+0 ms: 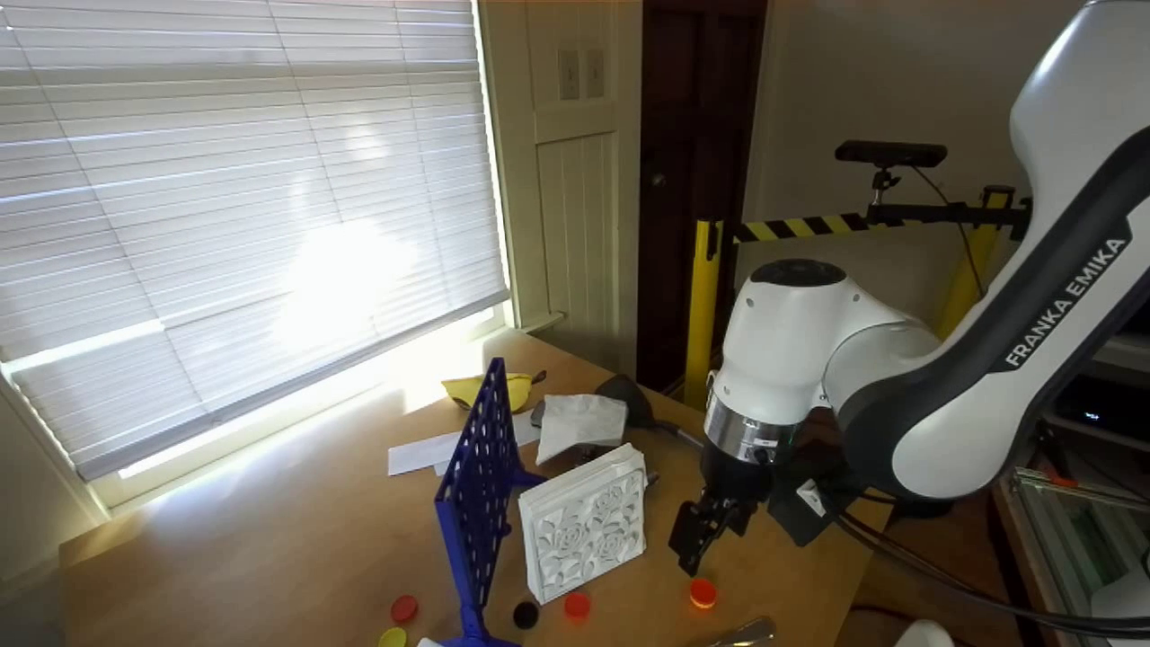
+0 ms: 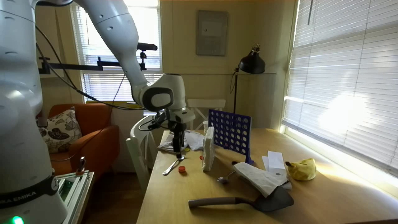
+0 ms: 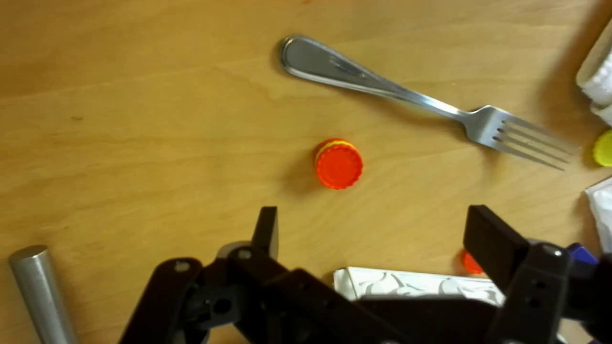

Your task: Place one yellow chip in the blue gameboard.

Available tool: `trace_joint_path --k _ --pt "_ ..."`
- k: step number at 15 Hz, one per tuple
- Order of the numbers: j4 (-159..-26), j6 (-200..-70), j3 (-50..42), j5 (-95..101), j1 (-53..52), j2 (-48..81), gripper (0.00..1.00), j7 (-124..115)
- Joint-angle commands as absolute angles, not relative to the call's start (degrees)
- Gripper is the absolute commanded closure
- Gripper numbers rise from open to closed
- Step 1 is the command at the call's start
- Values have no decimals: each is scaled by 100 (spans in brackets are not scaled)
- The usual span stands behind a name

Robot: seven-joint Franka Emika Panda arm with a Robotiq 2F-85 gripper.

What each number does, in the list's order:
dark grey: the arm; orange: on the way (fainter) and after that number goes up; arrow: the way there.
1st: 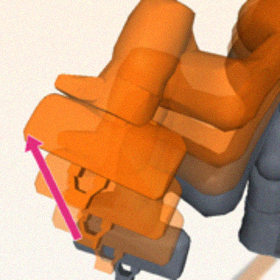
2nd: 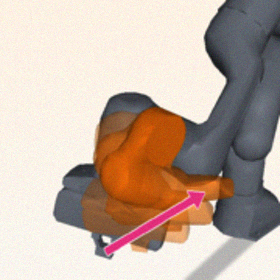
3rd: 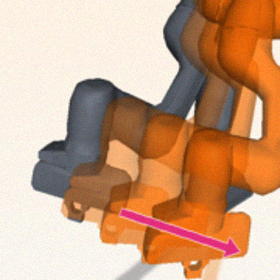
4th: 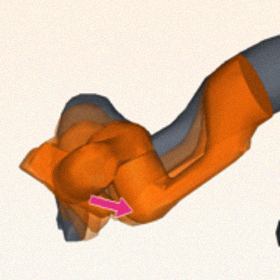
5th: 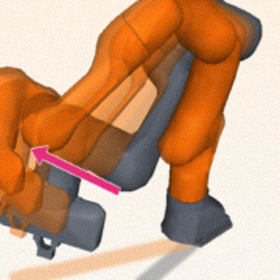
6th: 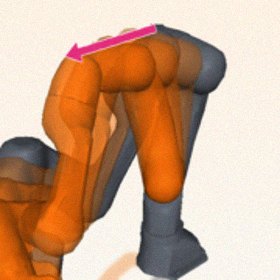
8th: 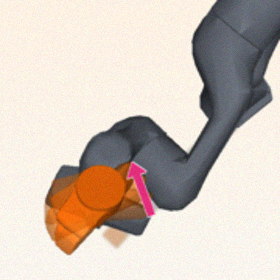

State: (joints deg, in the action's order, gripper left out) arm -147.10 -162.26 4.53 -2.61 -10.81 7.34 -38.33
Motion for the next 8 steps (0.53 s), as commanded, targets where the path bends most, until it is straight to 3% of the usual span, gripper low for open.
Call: trace_joint_path --k 1,8 --pt "-14737 -16421 212 391 -1294 916 0 -4526" --pt "-14722 -16872 -3 653 -1575 1232 0 -4984"
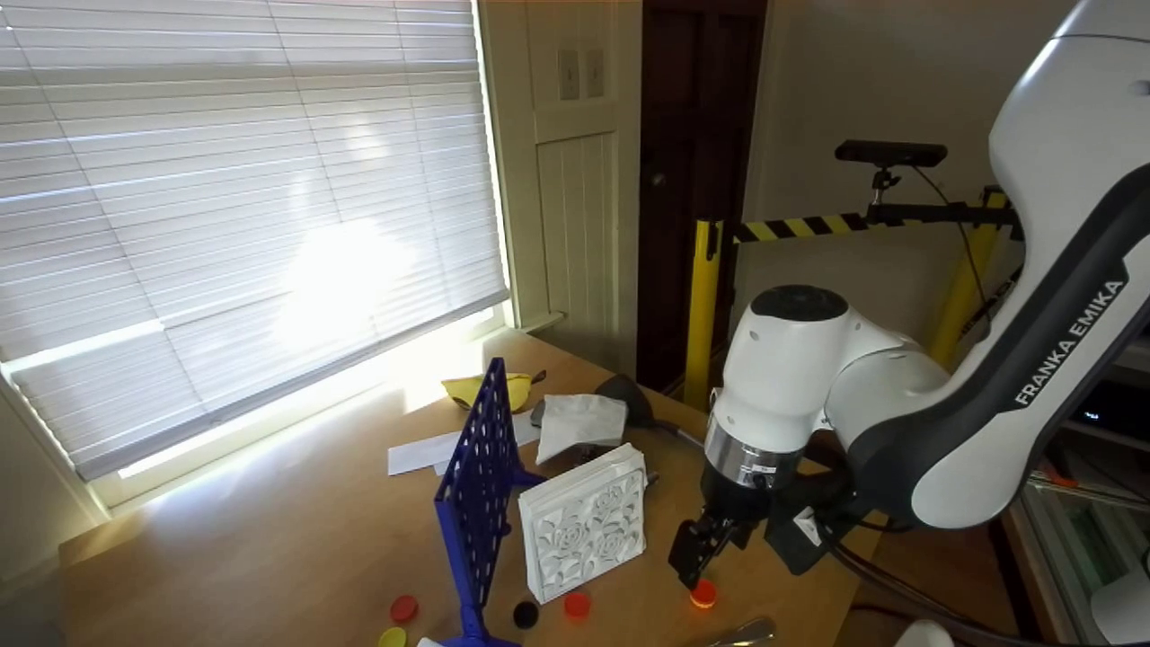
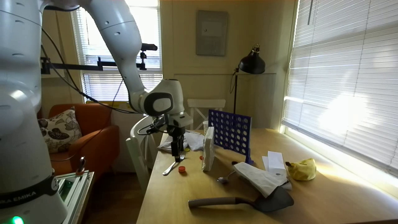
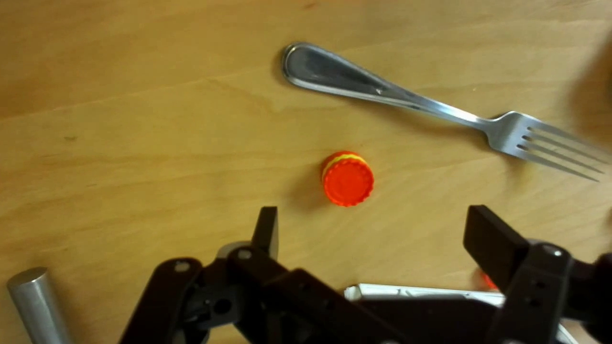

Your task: Place one yellow chip in the blue gameboard.

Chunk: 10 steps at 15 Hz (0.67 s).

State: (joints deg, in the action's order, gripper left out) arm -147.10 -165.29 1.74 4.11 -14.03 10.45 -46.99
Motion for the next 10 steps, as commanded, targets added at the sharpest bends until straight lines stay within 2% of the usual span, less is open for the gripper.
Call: trace_joint_path --k 1,10 --pt "-14726 -16950 -66 665 -1627 1270 0 -4992" --pt "-14708 -17029 -197 356 -1733 1312 0 -4684"
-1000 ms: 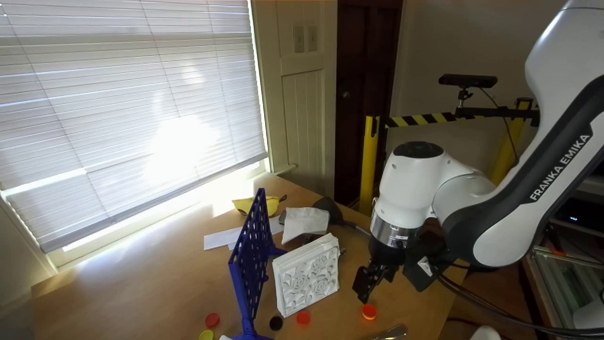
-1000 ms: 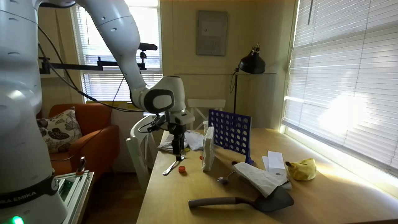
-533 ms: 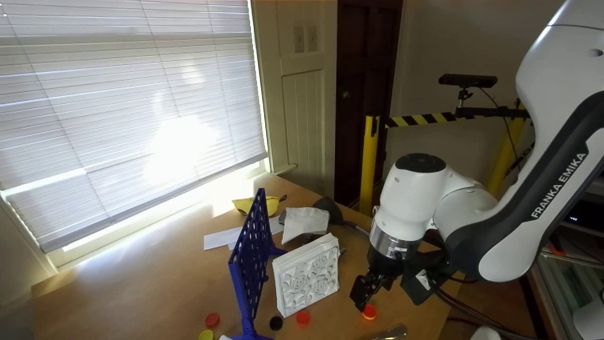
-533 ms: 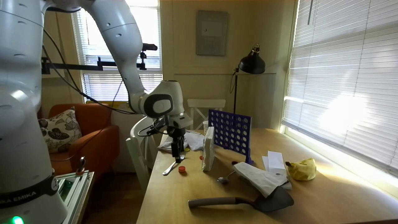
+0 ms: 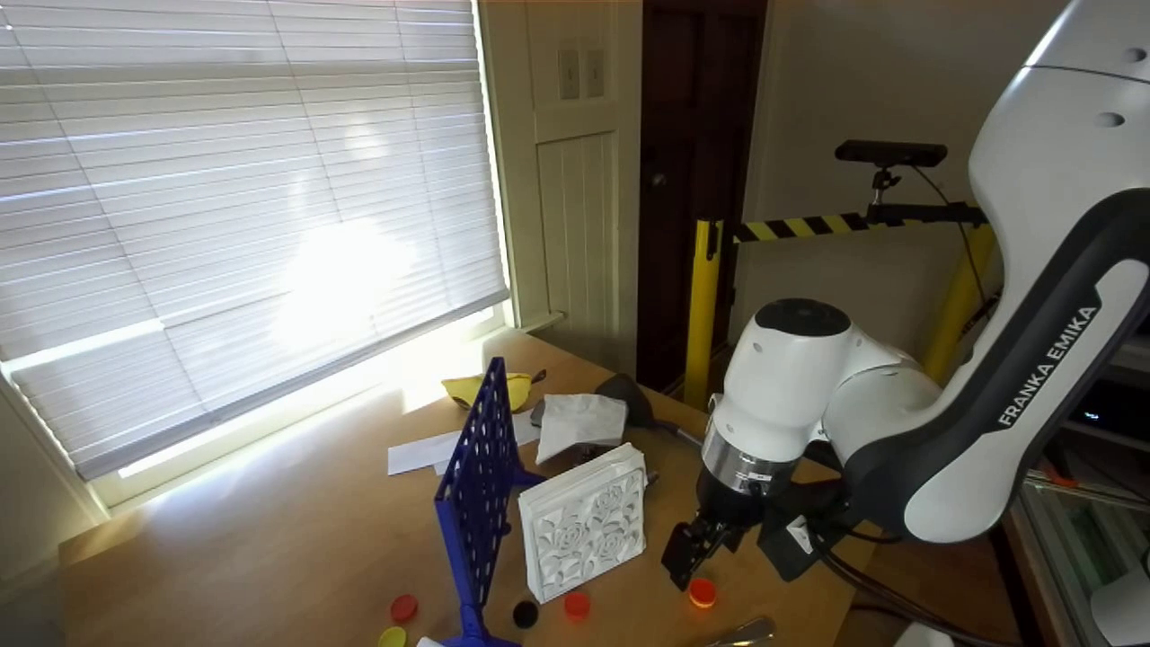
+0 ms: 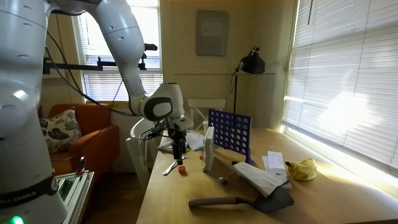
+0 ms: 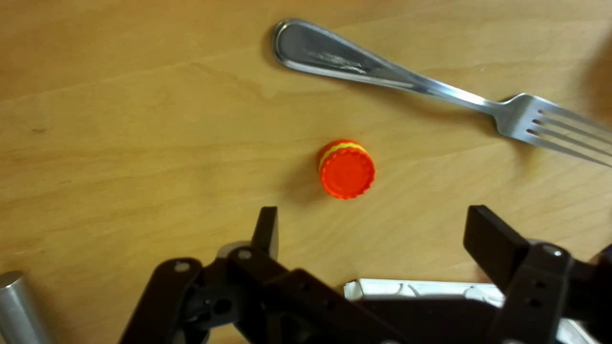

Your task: Place one yellow chip in the blue gameboard.

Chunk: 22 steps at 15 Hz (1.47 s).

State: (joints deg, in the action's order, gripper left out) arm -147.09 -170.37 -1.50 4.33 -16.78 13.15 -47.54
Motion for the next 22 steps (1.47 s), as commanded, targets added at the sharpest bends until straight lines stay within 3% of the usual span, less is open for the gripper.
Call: trace_joint_path --k 1,16,22 --pt "-14708 -17032 -198 355 -1733 1312 0 -4684" --pt "-14768 -17119 -249 364 -1711 1348 0 -4672" --pt "-14667 -17209 132 -217 -1492 1655 0 -4241"
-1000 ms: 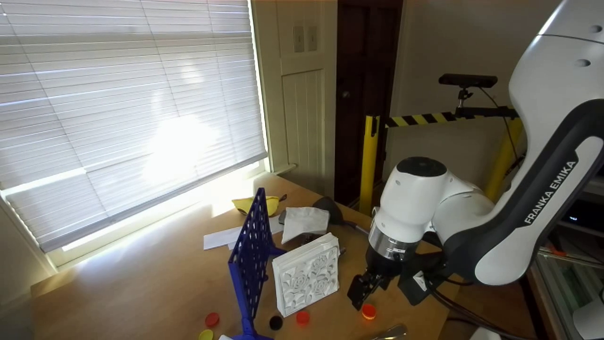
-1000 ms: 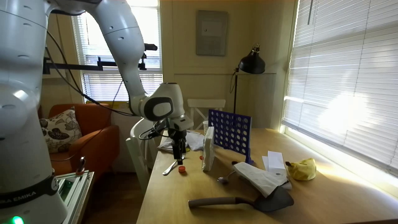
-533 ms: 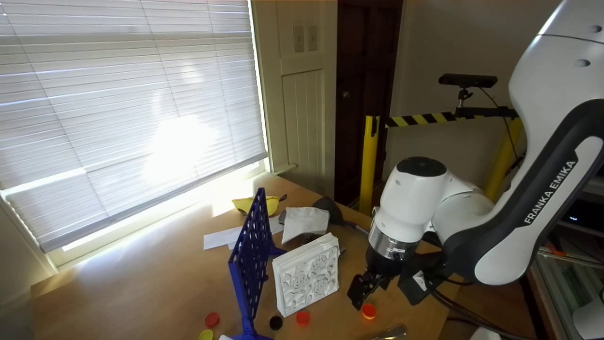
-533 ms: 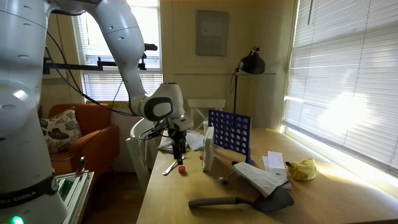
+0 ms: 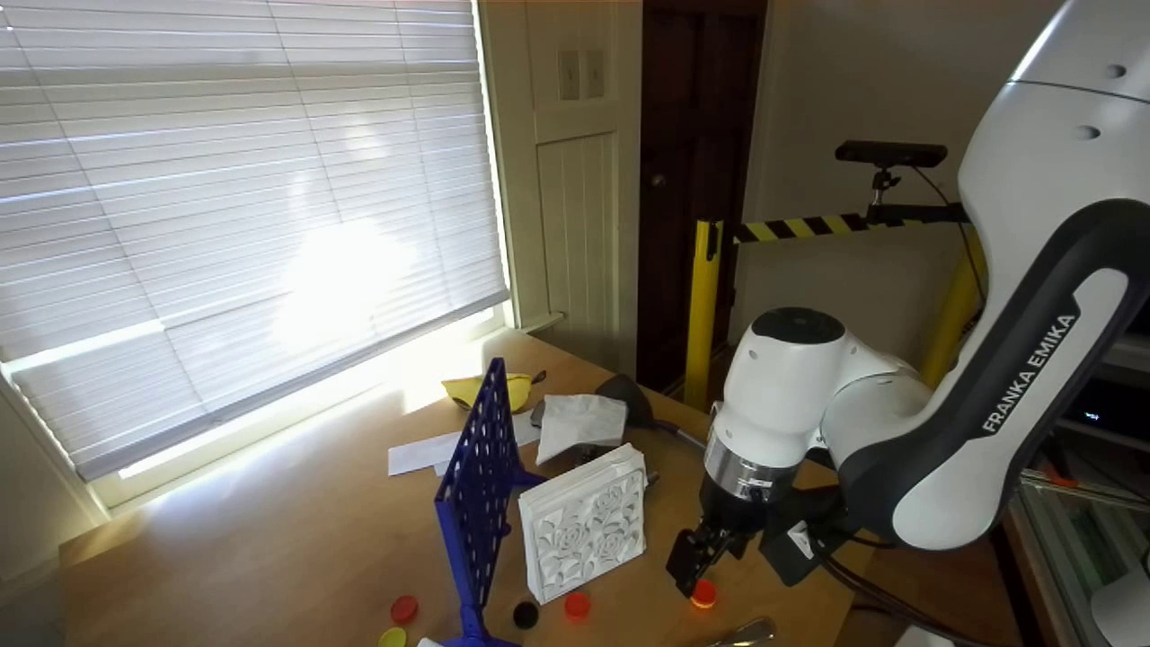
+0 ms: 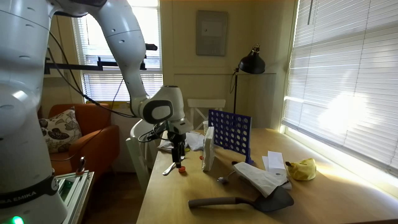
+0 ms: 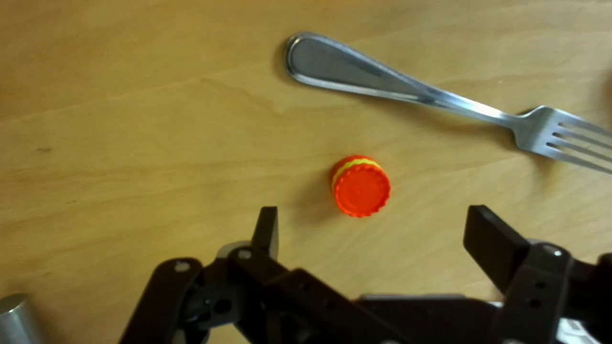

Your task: Place one yellow chip in the blue gameboard.

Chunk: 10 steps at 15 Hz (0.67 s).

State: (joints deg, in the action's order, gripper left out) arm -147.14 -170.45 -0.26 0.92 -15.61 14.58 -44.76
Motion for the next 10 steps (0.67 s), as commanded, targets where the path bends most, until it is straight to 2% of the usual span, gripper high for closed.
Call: trace_joint_path --k 1,10 --pt "-14644 -17246 103 -231 -1558 1711 0 -4262" --pt "-14485 -17372 -420 -118 -2105 1940 0 -4440"
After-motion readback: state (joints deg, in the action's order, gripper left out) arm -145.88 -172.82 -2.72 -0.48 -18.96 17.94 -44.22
